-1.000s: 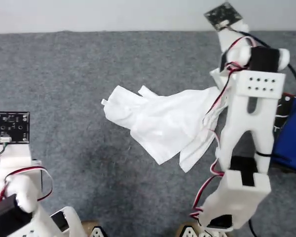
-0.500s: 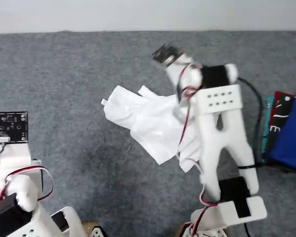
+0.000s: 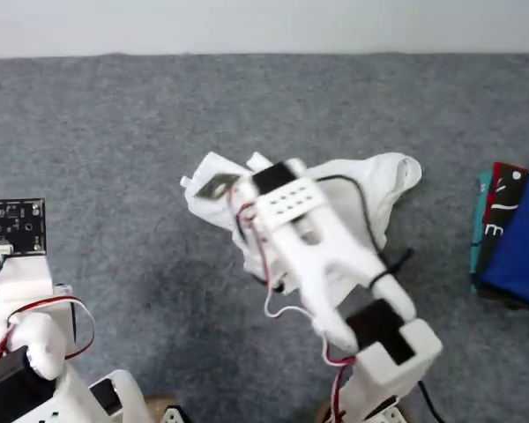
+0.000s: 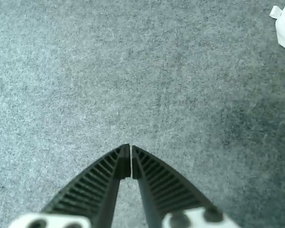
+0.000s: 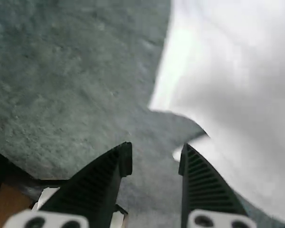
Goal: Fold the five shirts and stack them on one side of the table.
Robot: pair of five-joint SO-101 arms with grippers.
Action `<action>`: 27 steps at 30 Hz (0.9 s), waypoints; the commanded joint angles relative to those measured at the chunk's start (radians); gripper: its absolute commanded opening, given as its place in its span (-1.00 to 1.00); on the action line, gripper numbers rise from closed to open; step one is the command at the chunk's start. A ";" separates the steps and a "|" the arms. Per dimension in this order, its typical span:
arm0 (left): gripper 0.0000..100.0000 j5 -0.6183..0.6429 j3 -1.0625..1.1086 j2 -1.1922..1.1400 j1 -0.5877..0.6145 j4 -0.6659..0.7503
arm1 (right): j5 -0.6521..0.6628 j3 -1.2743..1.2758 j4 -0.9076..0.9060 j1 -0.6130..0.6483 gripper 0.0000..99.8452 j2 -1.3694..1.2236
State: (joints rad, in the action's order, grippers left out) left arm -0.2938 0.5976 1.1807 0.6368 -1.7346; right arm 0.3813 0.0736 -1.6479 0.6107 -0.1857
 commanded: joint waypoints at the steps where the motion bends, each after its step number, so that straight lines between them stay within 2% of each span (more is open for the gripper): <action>1: -0.97 0.008 0.001 0.008 -0.003 0.018 | -0.015 -0.003 0.030 0.048 -0.53 -0.039; 4: -0.97 0.008 0.001 0.008 -0.003 0.018 | -0.034 -0.003 0.071 0.050 -0.43 -0.082; 19: -0.97 0.008 0.001 0.008 -0.002 0.015 | -0.051 -0.005 0.160 -0.024 -0.49 -0.306; 27: -0.97 0.008 0.001 0.008 -0.002 0.015 | -0.084 -0.009 0.154 -0.031 -0.73 -0.394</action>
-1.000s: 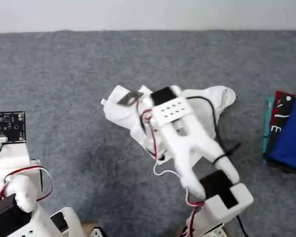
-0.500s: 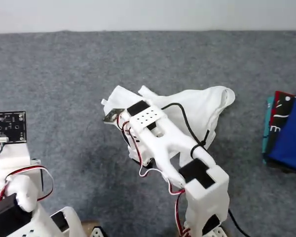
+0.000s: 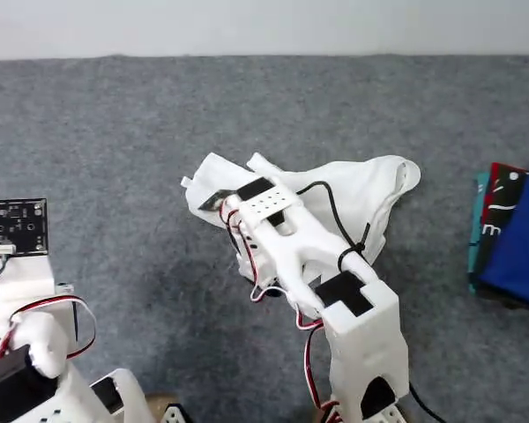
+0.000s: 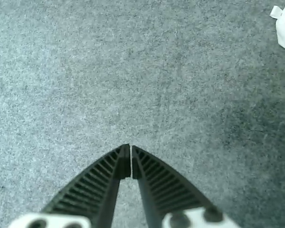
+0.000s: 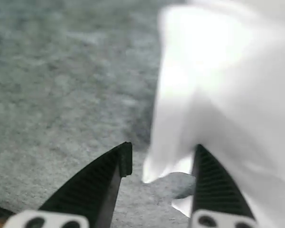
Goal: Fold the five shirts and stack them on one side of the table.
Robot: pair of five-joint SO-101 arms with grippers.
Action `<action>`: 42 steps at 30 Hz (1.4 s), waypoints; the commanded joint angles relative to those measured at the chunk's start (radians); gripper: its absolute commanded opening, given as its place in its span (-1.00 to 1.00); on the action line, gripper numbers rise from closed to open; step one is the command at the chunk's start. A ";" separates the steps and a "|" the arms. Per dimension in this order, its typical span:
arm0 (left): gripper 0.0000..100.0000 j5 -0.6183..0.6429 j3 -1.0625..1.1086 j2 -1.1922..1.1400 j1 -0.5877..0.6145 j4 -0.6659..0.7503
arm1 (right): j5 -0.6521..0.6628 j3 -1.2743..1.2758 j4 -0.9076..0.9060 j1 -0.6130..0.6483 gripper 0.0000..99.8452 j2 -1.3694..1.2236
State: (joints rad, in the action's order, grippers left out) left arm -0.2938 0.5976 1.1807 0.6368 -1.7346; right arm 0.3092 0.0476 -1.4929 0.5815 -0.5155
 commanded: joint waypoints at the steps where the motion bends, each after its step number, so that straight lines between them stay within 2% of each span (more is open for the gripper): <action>1: -0.97 0.008 0.001 0.008 -0.002 0.015 | -0.012 0.017 -0.002 -0.004 -0.74 -0.056; 5: -0.97 0.008 0.001 0.008 -0.002 0.015 | -0.009 0.017 -0.002 -0.004 -0.80 -0.013; 9: -0.97 0.008 0.001 0.008 -0.002 0.017 | -0.005 0.017 0.002 -0.005 -0.99 0.021; 12: -0.97 0.008 0.002 0.008 -0.002 0.015 | 0.000 0.017 -0.012 -0.005 -0.98 0.064; 15: -0.97 0.008 0.002 0.008 -0.002 0.017 | 0.061 0.017 -0.054 -0.005 -0.98 0.154; 20: -0.97 0.005 0.002 0.008 -0.003 0.017 | 0.124 0.017 -0.154 -0.036 -0.98 0.423; 25: -0.97 0.003 0.002 0.005 -0.008 0.018 | 0.203 0.017 -0.288 -0.140 -0.98 0.756; 31: -0.97 0.003 0.001 0.006 -0.008 0.017 | 0.358 0.017 -0.300 -0.323 -0.98 1.125; 42: -0.97 0.003 -0.033 0.006 -0.008 0.002 | 0.618 0.021 -0.300 -0.656 -0.98 1.503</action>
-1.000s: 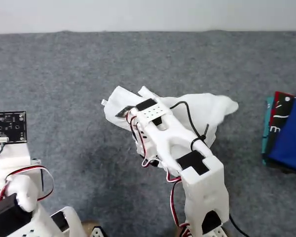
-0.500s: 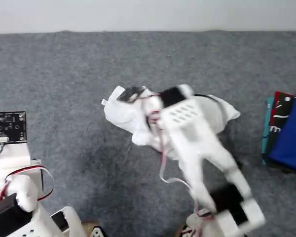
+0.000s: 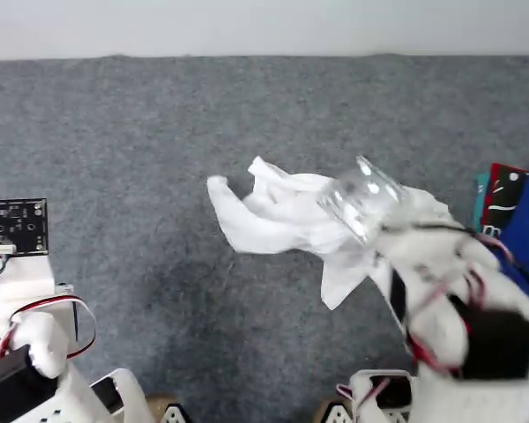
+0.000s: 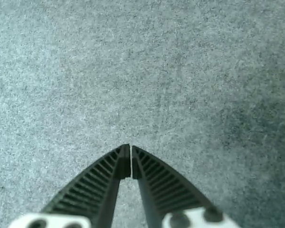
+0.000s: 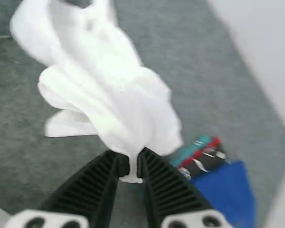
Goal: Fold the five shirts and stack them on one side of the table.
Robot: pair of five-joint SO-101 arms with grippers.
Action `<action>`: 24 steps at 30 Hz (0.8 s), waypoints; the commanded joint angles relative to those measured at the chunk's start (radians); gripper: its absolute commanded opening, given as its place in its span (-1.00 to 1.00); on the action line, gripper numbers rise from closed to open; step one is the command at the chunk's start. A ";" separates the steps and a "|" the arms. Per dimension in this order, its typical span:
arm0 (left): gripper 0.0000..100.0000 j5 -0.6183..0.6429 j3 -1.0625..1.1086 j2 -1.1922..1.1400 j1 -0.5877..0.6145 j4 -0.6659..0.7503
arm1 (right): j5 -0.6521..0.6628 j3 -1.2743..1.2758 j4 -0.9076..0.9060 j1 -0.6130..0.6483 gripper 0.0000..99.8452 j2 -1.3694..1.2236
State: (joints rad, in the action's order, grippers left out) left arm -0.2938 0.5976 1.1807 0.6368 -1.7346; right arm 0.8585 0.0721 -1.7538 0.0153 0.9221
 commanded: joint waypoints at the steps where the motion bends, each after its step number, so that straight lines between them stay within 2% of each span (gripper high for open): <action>1: -0.97 0.003 -0.050 0.006 -0.008 -0.006 | 0.095 0.000 -0.039 -0.128 -0.98 0.087; 5: -0.96 0.003 -0.111 0.000 -0.031 -0.011 | 0.172 0.008 -0.039 -0.272 -0.98 0.143; 9: -0.92 0.009 -0.165 0.000 -0.103 -0.020 | 0.198 0.077 -0.039 -0.355 -0.98 0.186; 16: -0.92 0.009 -0.174 -0.018 -0.247 -0.018 | 0.198 0.259 -0.039 -0.384 -0.98 0.286; 22: -0.92 0.003 -0.199 -0.242 -0.290 -0.020 | 0.198 0.457 -0.039 -0.386 -0.98 0.421; 24: -0.92 -0.006 -0.222 -0.327 -0.339 -0.021 | 0.198 0.512 -0.039 -0.386 -0.98 0.469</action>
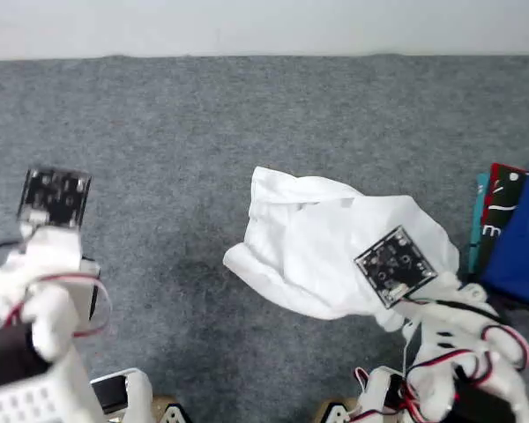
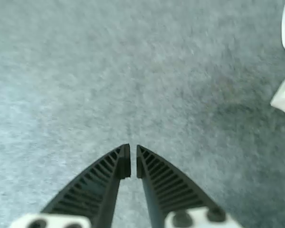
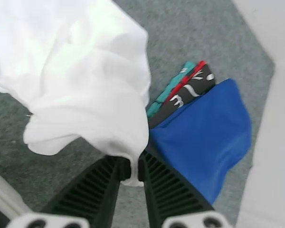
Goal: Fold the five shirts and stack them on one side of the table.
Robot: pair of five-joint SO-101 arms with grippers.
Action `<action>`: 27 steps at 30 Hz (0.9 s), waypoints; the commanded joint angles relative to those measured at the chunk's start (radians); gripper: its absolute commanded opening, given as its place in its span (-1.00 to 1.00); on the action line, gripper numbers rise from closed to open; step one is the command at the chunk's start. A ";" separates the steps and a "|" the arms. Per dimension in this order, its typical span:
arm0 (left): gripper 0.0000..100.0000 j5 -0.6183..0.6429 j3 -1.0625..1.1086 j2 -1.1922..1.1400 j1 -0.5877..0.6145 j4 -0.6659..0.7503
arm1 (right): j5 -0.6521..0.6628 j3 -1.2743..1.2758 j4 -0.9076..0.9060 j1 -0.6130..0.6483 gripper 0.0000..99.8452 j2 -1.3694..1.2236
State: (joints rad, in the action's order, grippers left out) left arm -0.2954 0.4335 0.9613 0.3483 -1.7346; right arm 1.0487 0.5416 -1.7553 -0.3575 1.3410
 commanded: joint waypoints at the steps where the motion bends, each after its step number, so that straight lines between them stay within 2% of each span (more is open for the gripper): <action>1: -0.92 -0.015 -0.068 -0.143 -0.083 -0.021 | 0.008 0.068 -0.038 -0.013 -0.98 0.071; 6: -0.91 -0.031 -0.134 -0.299 -0.305 -0.021 | 0.008 0.143 -0.038 -0.013 -0.98 0.160; 10: -0.91 -0.152 -0.147 -0.428 -0.457 -0.018 | 0.008 0.147 -0.038 -0.013 -0.98 0.180; 12: -0.84 -0.199 -0.148 -0.491 -0.506 -0.017 | 0.008 0.147 -0.038 -0.013 -0.98 0.180; 15: -0.73 -0.244 -0.148 -0.574 -0.543 -0.005 | 0.008 0.147 -0.038 -0.013 -0.98 0.180; 20: -0.72 -0.358 -0.151 -0.681 -0.585 0.002 | -0.034 0.147 -0.036 -0.013 -0.98 0.180; 27: -0.72 -0.397 -0.229 -0.810 -0.615 0.084 | -0.034 0.147 -0.036 -0.013 -0.98 0.180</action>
State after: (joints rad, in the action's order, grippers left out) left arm -0.6774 0.2693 0.1849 -0.2455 -1.6855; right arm 1.0257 0.6981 -1.7553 -0.3575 1.5175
